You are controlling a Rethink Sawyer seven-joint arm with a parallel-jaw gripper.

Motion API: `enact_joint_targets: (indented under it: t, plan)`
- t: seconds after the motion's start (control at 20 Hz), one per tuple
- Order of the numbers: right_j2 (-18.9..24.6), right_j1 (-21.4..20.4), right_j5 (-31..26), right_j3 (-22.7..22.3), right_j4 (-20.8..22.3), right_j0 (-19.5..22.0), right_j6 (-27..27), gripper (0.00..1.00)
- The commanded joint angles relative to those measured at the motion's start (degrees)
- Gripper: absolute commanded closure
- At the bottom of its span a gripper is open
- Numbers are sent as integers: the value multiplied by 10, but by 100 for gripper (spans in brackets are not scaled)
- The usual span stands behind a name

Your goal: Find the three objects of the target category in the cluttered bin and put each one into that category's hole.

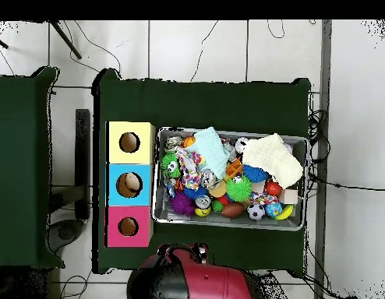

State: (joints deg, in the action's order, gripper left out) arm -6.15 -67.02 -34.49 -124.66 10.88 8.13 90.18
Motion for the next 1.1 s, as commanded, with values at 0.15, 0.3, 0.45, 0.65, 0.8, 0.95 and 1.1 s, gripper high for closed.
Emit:
enact_joint_targets:
  t: [0.15, 0.3, 0.45, 0.65, 0.8, 0.95, 1.1]
  plan:
    - [-2, -17, -78, 31, 20, -12, 49, 0]
    - [5, 0, -81, 44, 21, -32, 65, 0]
    - [11, 17, -101, 67, 18, -59, 90, 0]
    - [10, 32, -104, 80, 11, -87, 113, 0]
    - [3, 38, -105, 87, 6, -110, 131, 0]
    - [-1, 43, -97, 83, -3, -118, 131, 0]
    - [-9, 41, -98, 82, -8, -127, 132, 0]
